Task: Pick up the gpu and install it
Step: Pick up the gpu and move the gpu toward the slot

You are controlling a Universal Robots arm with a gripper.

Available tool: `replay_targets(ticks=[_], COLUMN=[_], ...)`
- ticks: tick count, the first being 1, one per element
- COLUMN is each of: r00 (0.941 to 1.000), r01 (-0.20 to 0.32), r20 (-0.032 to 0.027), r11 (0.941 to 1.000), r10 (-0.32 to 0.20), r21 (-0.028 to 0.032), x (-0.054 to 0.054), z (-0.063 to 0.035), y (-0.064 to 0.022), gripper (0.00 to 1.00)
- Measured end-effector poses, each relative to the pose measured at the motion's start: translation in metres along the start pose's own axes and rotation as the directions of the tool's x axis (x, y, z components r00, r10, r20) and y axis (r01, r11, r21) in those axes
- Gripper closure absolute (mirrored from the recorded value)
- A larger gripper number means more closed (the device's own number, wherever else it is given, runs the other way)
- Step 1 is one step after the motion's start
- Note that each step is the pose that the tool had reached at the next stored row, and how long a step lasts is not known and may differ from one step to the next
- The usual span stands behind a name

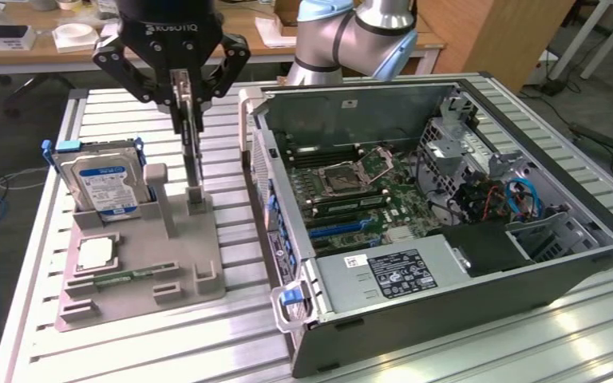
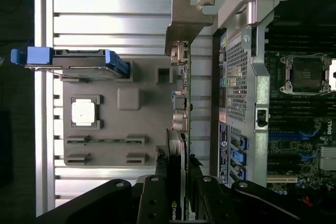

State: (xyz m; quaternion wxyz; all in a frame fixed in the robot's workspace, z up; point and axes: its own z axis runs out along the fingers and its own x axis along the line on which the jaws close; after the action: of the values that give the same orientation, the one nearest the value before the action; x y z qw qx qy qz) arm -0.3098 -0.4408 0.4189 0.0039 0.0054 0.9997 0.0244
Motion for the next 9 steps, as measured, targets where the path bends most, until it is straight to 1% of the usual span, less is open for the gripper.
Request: replay_targets(ticks=[9], r00=[1.0], r01=[0.0], r20=[0.0], r11=[1.0], r10=[0.0], r21=[-0.0001], x=[-0.0023], z=[0.0], y=[0.0], gripper=[0.74])
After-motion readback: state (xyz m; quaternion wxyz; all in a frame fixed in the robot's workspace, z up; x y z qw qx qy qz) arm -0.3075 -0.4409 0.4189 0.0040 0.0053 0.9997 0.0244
